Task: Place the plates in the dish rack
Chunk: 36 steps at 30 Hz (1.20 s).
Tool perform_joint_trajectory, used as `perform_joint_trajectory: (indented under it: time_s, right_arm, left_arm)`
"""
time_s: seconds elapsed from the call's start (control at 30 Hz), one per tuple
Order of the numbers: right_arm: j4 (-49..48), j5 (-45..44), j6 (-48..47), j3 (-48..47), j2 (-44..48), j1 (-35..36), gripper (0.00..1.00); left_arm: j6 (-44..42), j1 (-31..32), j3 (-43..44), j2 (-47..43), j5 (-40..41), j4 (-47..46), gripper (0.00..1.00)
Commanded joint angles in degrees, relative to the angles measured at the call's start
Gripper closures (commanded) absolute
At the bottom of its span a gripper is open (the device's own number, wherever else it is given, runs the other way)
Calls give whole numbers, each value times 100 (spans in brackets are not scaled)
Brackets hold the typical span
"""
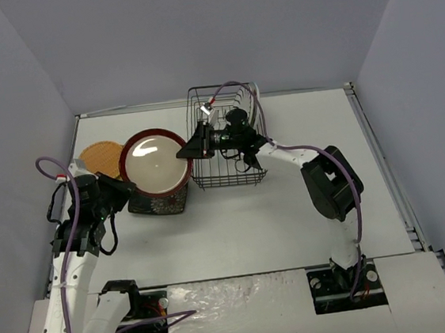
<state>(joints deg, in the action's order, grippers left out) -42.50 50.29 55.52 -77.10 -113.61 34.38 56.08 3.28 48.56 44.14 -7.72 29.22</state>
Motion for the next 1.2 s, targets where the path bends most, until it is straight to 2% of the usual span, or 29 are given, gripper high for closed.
perform_joint_trajectory:
  time_s: [0.0,0.13,0.2,0.33,0.37,0.5,0.6,0.7,0.9,1.17]
  right_arm:
    - [-368,-91,-440,30,736,-104,100]
    - [119,-229,-813,7,1052,-170,100]
    - [614,-392,-1222,-45,1216,-190,100]
    - [1845,-1051,-2204,-342,1633,-220,100]
    - [1877,-1065,-2230,-350,1711,-221,100]
    - [3035,-2193,-3105,-785,2211,-239,100]
    - [3746,-3302,-3499,-1185,2432,-243,100]
    - [4591,-4866,-3782,-1674,2460,-248,100]
    - [5182,-7105,-4282,-2636,2042,-213,100]
    - [5213,-8386,-4489,-3697,1035,-186,100]
  left_arm:
    - [-80,30,240,71,-403,-1198,96]
    - [-194,32,129,181,-460,-1184,78]
    - [-267,32,101,216,-461,-1178,58]
    - [-477,24,177,287,-433,-1080,28]
    - [-484,23,211,312,-409,-1077,27]
    - [-1127,23,615,452,-135,-652,9]
    - [-1961,19,952,592,302,4,3]
    - [-2678,23,1146,697,676,415,3]
    - [-3354,23,933,640,1479,628,3]
    - [-3521,15,483,662,1647,463,3]
